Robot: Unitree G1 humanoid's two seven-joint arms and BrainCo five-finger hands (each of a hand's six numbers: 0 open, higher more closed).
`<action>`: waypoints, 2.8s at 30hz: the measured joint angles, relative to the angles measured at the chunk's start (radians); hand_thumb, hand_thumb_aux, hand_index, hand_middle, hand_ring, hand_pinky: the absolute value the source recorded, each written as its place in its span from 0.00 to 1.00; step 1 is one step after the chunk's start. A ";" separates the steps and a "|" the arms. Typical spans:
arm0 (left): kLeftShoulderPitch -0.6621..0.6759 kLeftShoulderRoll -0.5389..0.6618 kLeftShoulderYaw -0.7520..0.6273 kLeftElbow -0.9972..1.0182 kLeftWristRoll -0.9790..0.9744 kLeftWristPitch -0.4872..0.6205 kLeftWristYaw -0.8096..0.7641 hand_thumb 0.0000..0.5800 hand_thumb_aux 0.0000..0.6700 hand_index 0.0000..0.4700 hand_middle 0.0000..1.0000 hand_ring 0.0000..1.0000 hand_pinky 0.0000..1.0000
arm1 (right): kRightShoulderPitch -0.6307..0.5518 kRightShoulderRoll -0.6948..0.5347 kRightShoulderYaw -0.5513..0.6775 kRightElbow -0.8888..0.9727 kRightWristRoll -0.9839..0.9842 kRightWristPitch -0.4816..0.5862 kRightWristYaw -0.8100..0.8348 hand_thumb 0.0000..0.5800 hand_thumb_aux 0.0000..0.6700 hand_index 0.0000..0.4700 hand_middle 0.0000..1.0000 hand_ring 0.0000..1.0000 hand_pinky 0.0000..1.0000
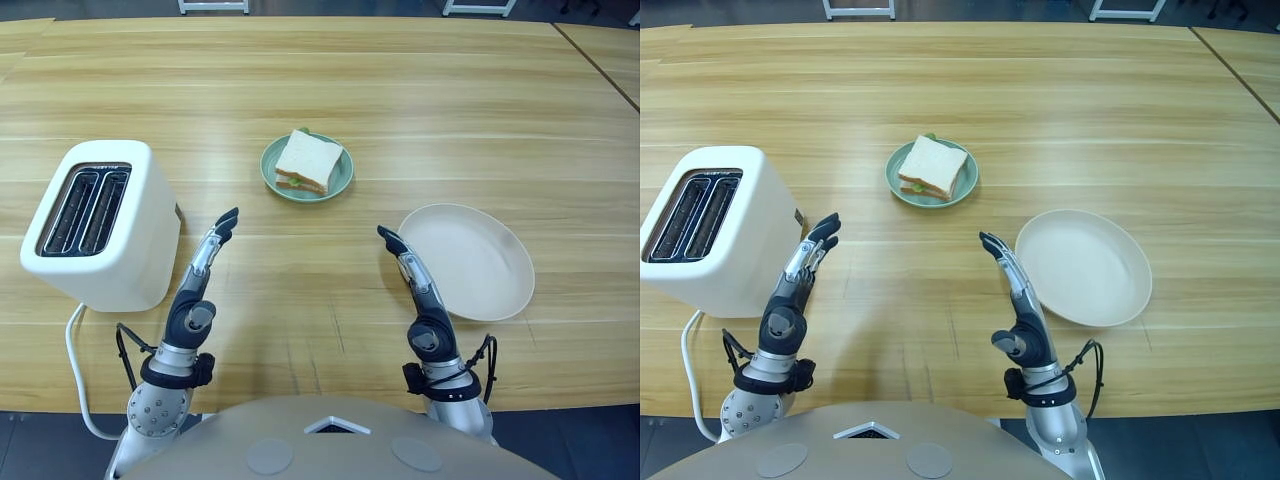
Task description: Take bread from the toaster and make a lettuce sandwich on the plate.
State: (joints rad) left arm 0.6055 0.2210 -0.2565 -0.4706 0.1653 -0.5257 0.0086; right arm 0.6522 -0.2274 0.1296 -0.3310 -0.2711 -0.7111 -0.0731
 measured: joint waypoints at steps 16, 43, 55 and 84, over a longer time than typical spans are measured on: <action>-0.017 -0.021 0.009 0.017 -0.017 -0.001 -0.037 0.00 0.00 0.00 0.00 0.00 0.00 | -0.021 0.012 -0.010 0.033 0.009 -0.023 0.025 0.00 0.00 0.00 0.00 0.00 0.00; -0.033 -0.026 0.000 0.031 -0.011 -0.001 -0.069 0.00 0.00 0.00 0.00 0.00 0.00 | 0.002 0.018 -0.014 0.033 0.023 -0.030 0.056 0.00 0.00 0.00 0.00 0.00 0.00; -0.019 -0.026 0.002 0.037 -0.011 -0.004 -0.069 0.00 0.00 0.00 0.00 0.00 0.00 | 0.004 0.024 -0.010 0.038 0.016 -0.039 0.057 0.00 0.00 0.00 0.00 0.00 0.00; -0.039 -0.031 0.019 0.071 0.003 -0.015 -0.070 0.00 0.00 0.00 0.00 0.00 0.00 | -0.032 0.032 0.010 0.066 0.010 -0.044 0.075 0.00 0.00 0.00 0.00 0.00 0.00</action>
State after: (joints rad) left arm 0.5663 0.1904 -0.2375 -0.3999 0.1678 -0.5410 -0.0617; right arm 0.6201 -0.1953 0.1394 -0.2653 -0.2615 -0.7547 0.0022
